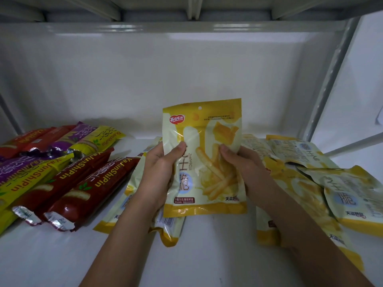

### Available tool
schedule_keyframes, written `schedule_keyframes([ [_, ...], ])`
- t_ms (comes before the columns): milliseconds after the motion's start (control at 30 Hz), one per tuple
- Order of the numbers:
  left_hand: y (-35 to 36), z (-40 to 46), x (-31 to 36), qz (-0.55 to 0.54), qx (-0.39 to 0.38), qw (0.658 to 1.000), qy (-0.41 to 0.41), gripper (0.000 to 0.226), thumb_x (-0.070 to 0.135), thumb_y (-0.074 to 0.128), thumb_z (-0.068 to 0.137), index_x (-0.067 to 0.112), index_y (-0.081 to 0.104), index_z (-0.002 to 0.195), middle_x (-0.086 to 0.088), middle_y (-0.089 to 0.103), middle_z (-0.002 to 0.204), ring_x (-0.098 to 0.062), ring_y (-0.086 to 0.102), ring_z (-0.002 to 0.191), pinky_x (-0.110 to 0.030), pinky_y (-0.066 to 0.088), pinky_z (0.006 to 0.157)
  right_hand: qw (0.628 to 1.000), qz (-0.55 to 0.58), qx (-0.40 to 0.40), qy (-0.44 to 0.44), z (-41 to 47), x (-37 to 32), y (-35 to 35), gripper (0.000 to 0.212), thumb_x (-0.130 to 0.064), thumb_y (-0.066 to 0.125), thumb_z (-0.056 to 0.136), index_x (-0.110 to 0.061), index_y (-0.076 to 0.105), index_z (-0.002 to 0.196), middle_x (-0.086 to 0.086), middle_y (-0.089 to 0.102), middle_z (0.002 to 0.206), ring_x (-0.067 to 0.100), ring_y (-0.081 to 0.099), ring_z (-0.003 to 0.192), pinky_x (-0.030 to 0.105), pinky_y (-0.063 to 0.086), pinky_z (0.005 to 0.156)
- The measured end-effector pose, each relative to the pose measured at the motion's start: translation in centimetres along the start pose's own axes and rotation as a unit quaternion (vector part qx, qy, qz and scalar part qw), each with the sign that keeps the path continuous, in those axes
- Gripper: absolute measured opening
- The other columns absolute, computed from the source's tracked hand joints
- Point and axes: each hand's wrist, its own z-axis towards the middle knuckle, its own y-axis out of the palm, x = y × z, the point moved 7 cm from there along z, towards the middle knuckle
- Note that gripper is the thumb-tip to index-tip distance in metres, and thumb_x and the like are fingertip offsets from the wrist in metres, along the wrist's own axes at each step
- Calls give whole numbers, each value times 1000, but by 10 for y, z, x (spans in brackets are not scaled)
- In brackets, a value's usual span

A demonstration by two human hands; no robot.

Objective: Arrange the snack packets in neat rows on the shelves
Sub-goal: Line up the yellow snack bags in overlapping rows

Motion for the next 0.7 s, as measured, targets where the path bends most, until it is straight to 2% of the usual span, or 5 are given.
schedule_keyframes([
  [100,4,-1,0,26,-13,1000,10,23,24,64,102,14,73,121,-14,79,110,-37,77,101,-53,61,89,997,-52,55,-20,2,0,-8,13,-30,70,96,-23,78,102,-5,81,101,12,78,95,42,60,94],
  [233,10,-1,3,82,-26,995,44,29,23,74,95,13,71,122,-8,80,108,-31,78,99,-45,63,87,992,-24,113,-55,3,-4,-19,27,-38,75,87,-19,80,105,2,81,104,23,77,101,51,59,96],
  [367,7,0,4,110,-10,992,63,26,14,77,93,11,73,118,-4,81,107,-27,79,98,-42,64,85,996,6,83,-30,5,-2,-17,38,-42,75,81,-15,79,108,6,80,108,26,77,104,51,57,100],
  [533,4,-3,9,99,7,992,77,27,19,79,91,12,73,117,0,81,105,-23,79,93,-39,66,81,994,-96,56,-4,4,5,-10,18,-29,75,93,-18,78,107,0,81,102,20,78,98,50,59,98],
  [700,10,-1,6,254,18,958,130,48,37,90,77,28,68,119,20,75,99,-1,73,84,-30,63,67,986,-135,75,-71,1,-6,-11,9,-31,76,92,-26,77,99,-8,81,93,9,77,88,35,60,87],
])
